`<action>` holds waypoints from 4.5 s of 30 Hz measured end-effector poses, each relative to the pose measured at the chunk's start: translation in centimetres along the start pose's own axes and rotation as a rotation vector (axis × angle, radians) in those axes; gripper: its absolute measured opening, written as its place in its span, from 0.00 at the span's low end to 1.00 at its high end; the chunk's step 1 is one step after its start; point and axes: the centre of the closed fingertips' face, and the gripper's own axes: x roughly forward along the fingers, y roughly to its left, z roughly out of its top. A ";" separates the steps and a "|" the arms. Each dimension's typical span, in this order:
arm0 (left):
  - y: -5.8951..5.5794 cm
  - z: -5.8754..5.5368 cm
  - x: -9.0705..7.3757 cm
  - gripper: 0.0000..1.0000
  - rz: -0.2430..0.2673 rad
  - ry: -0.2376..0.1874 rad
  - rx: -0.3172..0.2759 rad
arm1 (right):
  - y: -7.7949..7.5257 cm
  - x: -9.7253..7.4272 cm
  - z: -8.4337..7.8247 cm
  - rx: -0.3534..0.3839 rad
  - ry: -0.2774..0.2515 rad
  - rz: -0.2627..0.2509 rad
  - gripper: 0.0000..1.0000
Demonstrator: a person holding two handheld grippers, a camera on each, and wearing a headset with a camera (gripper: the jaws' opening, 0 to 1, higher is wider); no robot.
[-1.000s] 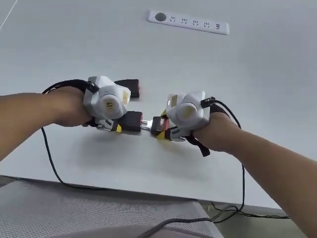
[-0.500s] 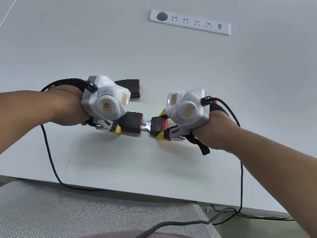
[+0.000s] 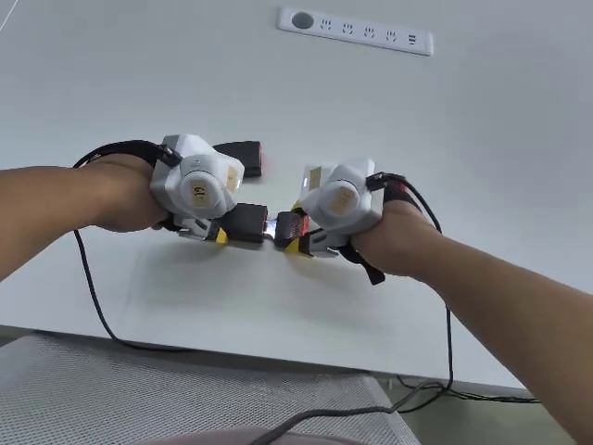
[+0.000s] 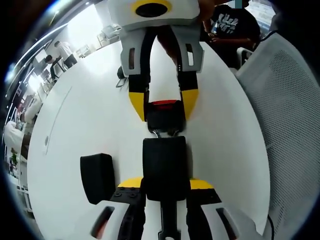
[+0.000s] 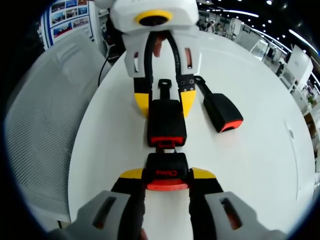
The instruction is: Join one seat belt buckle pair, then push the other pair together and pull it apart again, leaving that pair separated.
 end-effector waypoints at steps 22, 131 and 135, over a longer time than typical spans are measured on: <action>0.0 -0.2 -0.3 0.30 0.017 -0.013 -0.033 | 0.1 -0.2 0.5 -0.037 0.004 -0.014 0.32; 10.5 -2.0 -0.8 0.32 0.053 0.063 -0.081 | -8.8 -8.6 -12.7 0.141 0.133 -0.113 0.34; 10.1 -1.9 -0.5 0.31 0.039 0.066 -0.072 | -8.7 -8.4 -12.8 0.129 0.131 -0.096 0.34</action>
